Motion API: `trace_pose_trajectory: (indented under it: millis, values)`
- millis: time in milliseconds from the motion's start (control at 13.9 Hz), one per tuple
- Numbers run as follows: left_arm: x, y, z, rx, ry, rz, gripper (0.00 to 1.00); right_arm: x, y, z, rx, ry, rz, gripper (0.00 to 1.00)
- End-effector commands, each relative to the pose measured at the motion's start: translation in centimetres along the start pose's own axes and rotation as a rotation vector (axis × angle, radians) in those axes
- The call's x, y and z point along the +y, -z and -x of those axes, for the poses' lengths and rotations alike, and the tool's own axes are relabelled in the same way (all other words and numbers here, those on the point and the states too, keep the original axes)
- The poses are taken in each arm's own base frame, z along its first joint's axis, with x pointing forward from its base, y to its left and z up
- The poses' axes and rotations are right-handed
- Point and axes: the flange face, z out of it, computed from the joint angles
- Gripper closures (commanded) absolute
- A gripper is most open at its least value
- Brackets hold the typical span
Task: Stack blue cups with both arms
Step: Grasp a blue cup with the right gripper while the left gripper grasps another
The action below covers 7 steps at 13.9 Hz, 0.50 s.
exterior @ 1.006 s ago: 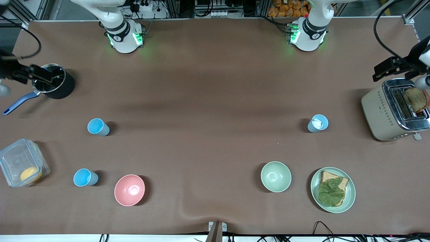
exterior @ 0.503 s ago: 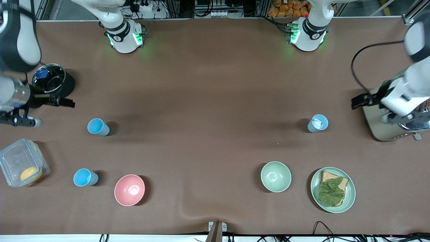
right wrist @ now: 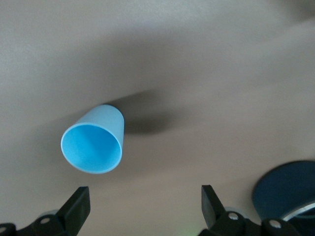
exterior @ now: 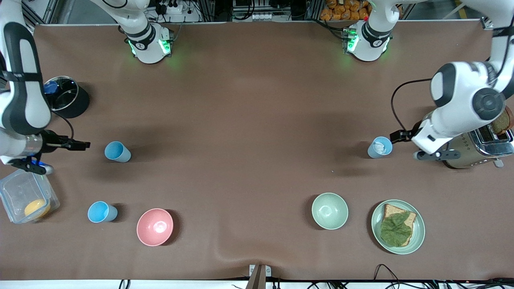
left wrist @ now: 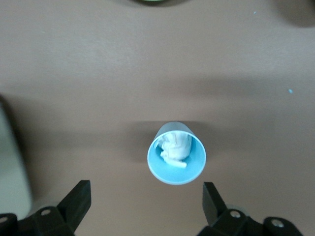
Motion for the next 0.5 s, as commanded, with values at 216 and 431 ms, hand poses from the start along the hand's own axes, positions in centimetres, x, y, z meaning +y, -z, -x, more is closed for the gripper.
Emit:
trace_pose_trajectory:
  millis: [216,431]
  values:
    - [0.1,-6.3,0.2,0.023,-0.014,-0.004,0.00,-1.5,-4.6,-1.8,-0.066,-0.027,-0.073,0.00]
    - [-0.6,-8.4,0.4,0.015,-0.003,0.000,0.03,-0.7,-7.2,-2.8,-0.067,-0.041,-0.080,0.00]
